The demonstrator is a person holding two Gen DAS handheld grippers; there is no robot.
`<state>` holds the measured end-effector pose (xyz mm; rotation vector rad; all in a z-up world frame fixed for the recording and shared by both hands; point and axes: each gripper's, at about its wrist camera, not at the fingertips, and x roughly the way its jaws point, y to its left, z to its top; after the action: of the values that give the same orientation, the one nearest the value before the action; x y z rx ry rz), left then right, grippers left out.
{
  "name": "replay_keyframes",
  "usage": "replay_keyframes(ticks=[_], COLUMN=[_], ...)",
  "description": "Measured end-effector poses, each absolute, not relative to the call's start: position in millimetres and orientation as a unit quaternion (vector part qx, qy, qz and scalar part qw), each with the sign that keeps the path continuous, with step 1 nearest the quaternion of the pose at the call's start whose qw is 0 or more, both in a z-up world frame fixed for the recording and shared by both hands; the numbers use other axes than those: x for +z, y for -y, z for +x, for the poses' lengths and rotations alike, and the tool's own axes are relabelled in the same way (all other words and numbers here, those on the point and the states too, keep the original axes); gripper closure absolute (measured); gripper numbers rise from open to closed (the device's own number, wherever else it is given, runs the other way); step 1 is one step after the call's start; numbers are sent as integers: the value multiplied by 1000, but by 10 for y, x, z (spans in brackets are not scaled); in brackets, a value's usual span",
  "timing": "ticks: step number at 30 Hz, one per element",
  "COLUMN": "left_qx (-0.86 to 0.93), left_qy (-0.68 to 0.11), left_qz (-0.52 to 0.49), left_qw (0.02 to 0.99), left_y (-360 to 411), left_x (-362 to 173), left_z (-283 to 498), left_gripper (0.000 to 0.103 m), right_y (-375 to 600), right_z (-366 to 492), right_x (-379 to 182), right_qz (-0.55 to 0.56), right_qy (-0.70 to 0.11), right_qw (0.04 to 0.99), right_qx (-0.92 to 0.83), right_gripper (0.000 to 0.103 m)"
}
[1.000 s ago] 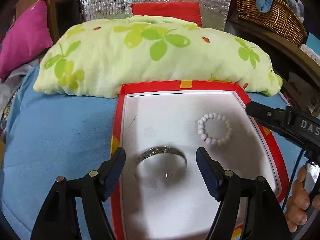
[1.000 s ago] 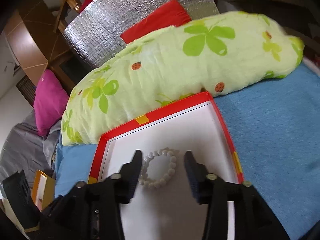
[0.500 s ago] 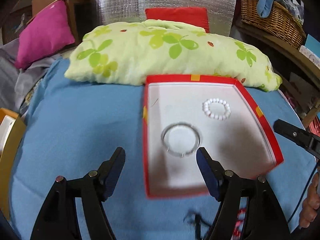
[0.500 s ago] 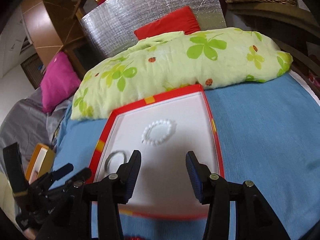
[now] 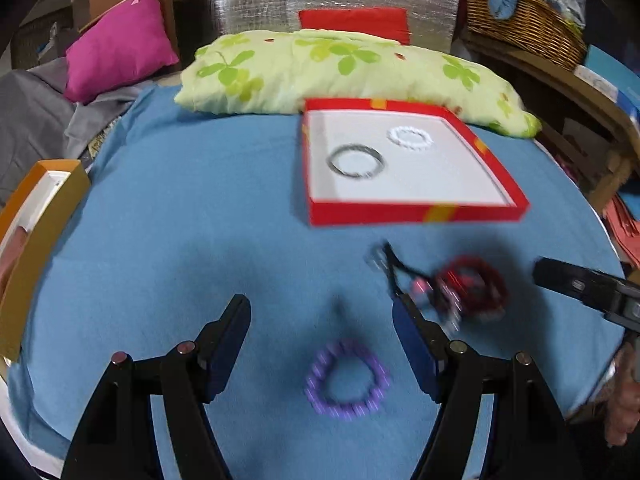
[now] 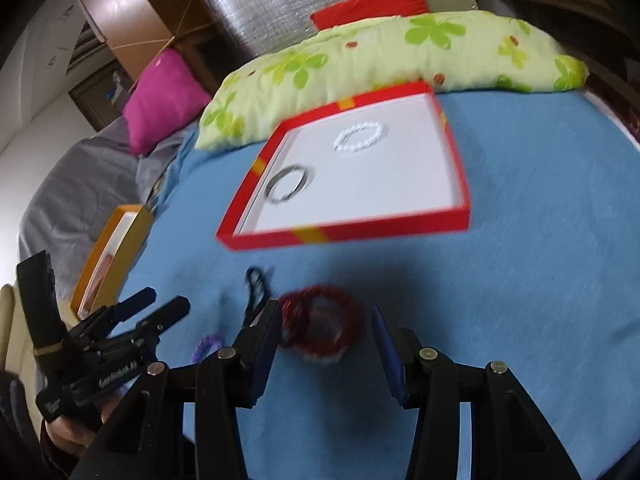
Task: Organize jewelry
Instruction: 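Grasp the dark red hair band with the right gripper, then grasp the black hair clip with the left gripper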
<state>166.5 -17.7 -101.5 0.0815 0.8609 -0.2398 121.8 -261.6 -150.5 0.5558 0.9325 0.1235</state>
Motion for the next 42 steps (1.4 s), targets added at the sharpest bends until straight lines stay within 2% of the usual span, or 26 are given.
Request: replay_keyframes(ticks=[8,9,10,12,13,14,15,23,29,32,36,37,38,42], left_qx=[-133,-134,-136,-140,-146,-152,-159,-198,-215,-217,-207,-206,-203,-202], left_qy=[-417,-416,-416,-418,-420,-421,-421,-424,-425,-431,-441,-445,-448,-441], left_qz=[57,57,58,61,62,63,65,63,72,70,75,73,73,58], left_qw=[897,897,897,896,894,892,891,881,876,873,870,869,868,872], left_y=[248,253,263,288,308,322,343,468,680,750,803,797,788,697], left_x=[-1082,-1080,-1080,-1090,-1097,-1101,-1103,-1139,-1191,-1233,-1320,-1346,-1367,-1338], left_z=[1637,1651,1670,1693,1700,1696,1694,1689,1704,1764,1863,1889,1907,1916], left_gripper=[29,29,29,29,29,29,29,29,31,40,63,76,85,96], right_y=[2536,2535,2524,2484,2453,2419,2410,2631,2887,2910,2921,2926,2933,2964], right_z=[1366,1415,1462,1542,1576,1607,1618,1486,1367,1343,1318,1306,1299,1283], right_x=[-1736,-1774,-1814,-1855,-1875,-1893,-1904,-1655,-1657,-1663,-1652,-1653,-1648,-1633], right_qz=[301,308,314,317,317,314,312,327,357,359,360,361,361,360], right_qy=[-462,-465,-469,-475,-479,-484,-487,-434,-428,-432,-429,-428,-427,-423], right_qw=[831,826,822,816,814,812,811,837,829,826,827,827,828,830], right_qx=[74,76,79,86,88,89,88,64,48,47,51,51,50,48], right_gripper=[54,57,65,67,74,90,95,96,96,96,96,96,96,96])
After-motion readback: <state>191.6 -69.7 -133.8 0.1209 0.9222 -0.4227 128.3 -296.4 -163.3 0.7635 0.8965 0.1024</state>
